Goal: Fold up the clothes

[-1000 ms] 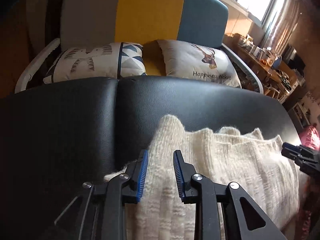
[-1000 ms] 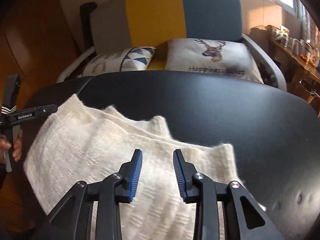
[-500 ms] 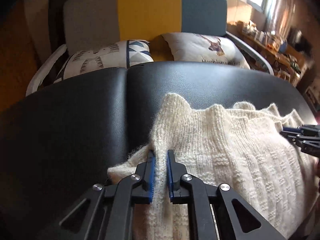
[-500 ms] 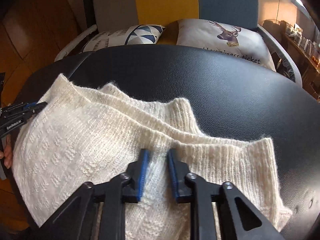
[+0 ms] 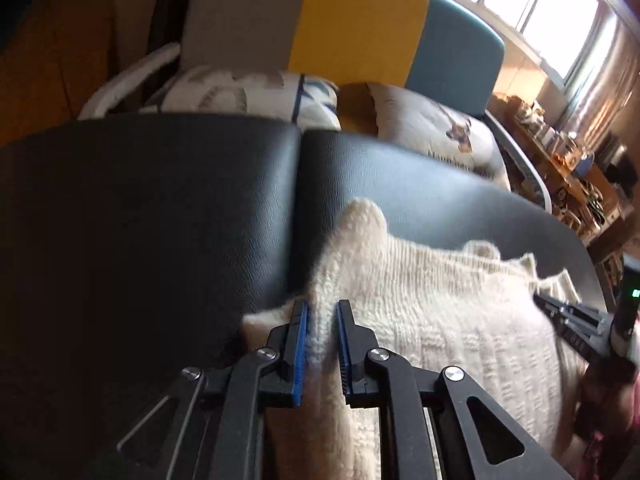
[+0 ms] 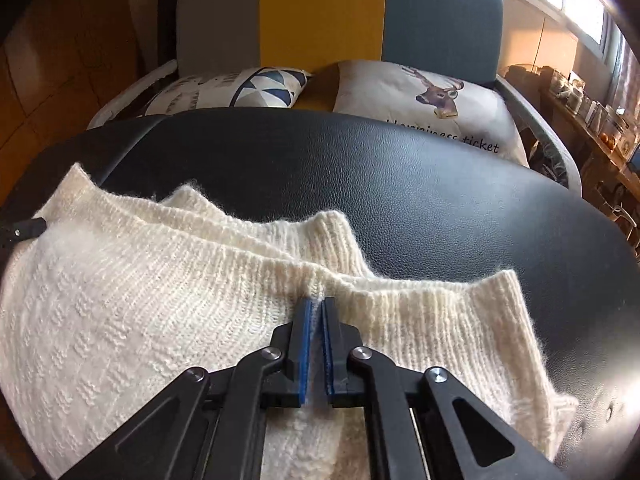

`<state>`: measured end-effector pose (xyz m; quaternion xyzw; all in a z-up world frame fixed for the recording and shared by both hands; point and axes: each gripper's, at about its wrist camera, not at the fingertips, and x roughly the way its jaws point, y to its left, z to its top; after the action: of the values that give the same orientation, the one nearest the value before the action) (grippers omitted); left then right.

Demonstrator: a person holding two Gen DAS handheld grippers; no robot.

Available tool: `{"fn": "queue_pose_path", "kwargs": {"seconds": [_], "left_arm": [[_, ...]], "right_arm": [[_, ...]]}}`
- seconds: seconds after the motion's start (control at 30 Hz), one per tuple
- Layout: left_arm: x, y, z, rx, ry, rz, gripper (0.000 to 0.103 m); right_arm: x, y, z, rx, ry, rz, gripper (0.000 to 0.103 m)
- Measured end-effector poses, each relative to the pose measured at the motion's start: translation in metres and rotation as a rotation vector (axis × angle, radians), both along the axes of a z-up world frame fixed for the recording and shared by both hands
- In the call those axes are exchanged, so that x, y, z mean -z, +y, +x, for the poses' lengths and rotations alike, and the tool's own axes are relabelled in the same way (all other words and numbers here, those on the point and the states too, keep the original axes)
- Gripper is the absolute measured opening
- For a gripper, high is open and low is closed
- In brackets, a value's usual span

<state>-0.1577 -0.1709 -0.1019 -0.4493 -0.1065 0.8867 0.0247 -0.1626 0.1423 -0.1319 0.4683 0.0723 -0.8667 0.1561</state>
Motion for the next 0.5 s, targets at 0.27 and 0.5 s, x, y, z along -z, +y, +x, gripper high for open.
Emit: {"fn": "queue_pose_path", "kwargs": {"seconds": [0.27,0.5], "left_arm": [[-0.024,0.084,-0.026,0.353,0.008,-0.071,0.019],[0.019,0.136,-0.055,0.463,-0.120,-0.140,0.007]], "right_arm": [[0.003,0.012,-0.004,0.026,-0.026,-0.082,0.007],[-0.005,0.003,0.000,-0.030,0.010,-0.019,0.007]]}}
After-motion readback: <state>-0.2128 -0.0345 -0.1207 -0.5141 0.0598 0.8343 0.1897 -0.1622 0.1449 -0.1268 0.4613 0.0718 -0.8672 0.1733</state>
